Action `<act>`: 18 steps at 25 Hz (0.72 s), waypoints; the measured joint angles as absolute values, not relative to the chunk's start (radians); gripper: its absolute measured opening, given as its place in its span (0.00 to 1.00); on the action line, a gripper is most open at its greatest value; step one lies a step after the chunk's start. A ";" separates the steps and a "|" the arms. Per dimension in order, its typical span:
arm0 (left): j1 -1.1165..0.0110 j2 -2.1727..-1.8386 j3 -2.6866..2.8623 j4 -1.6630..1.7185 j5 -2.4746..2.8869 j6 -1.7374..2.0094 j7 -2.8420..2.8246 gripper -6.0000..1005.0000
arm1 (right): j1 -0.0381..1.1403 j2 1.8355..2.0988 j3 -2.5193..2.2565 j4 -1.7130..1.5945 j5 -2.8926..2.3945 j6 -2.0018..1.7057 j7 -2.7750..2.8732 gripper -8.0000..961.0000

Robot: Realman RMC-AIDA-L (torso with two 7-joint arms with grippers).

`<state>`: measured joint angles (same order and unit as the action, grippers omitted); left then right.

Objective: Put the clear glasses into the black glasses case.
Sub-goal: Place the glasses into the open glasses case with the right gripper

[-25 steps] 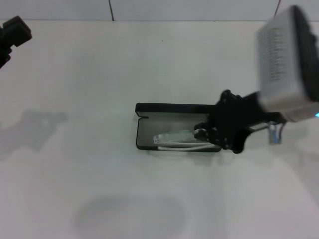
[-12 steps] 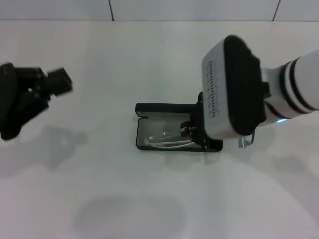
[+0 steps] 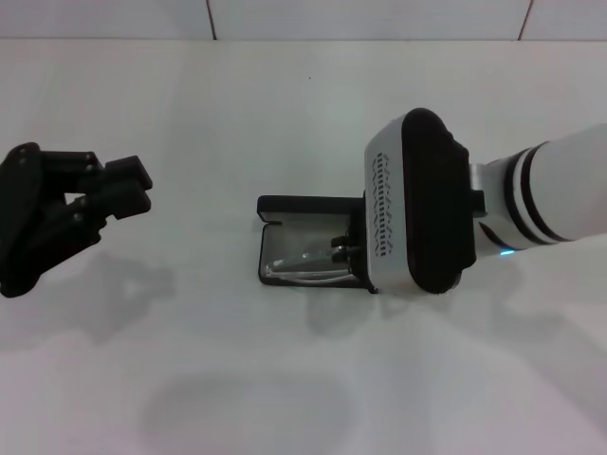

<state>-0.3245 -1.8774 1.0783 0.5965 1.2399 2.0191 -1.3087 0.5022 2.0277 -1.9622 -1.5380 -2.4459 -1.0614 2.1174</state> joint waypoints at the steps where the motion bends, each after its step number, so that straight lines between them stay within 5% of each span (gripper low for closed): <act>1: -0.324 -1.878 1.078 0.596 1.240 2.019 -1.309 0.14 | 0.498 2.028 -1.969 -1.535 -2.449 -1.046 2.117 0.17; 18: -0.328 -1.893 1.077 0.580 1.241 2.015 -1.308 0.16 | 0.423 2.028 -2.075 -1.500 -2.543 -0.834 2.120 0.18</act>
